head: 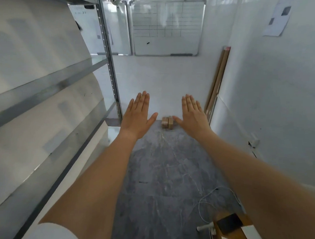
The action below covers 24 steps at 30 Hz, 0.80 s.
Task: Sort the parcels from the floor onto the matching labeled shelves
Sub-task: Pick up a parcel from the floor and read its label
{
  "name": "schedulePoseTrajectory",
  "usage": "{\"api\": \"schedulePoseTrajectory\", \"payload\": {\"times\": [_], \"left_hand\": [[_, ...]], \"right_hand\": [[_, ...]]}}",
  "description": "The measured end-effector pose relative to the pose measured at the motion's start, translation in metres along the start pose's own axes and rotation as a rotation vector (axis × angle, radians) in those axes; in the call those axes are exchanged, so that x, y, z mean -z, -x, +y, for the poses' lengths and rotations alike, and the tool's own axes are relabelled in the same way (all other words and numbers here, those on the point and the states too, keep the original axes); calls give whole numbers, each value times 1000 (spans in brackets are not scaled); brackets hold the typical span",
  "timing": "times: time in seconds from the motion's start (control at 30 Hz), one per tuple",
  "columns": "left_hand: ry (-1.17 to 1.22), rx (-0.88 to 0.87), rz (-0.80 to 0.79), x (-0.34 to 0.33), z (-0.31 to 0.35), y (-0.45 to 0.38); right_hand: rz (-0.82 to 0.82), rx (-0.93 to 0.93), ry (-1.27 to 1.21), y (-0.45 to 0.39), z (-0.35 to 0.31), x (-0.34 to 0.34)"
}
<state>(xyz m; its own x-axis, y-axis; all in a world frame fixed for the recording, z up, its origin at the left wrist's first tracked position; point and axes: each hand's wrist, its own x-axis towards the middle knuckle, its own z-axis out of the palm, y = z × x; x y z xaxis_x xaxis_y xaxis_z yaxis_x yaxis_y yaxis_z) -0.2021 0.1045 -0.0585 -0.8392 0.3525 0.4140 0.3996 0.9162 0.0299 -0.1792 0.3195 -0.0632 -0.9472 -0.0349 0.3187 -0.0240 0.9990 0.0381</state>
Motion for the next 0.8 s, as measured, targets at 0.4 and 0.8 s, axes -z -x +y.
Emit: {"api": "schedulePoseTrajectory", "payload": {"times": [0.4, 0.8], "left_hand": [[181, -15, -53, -73, -32, -66], [213, 6, -117, -141, -7, -180]], "right_hand": [[-81, -59, 5, -68, -3, -62], [-114, -79, -53, -165, 60, -108]]}}
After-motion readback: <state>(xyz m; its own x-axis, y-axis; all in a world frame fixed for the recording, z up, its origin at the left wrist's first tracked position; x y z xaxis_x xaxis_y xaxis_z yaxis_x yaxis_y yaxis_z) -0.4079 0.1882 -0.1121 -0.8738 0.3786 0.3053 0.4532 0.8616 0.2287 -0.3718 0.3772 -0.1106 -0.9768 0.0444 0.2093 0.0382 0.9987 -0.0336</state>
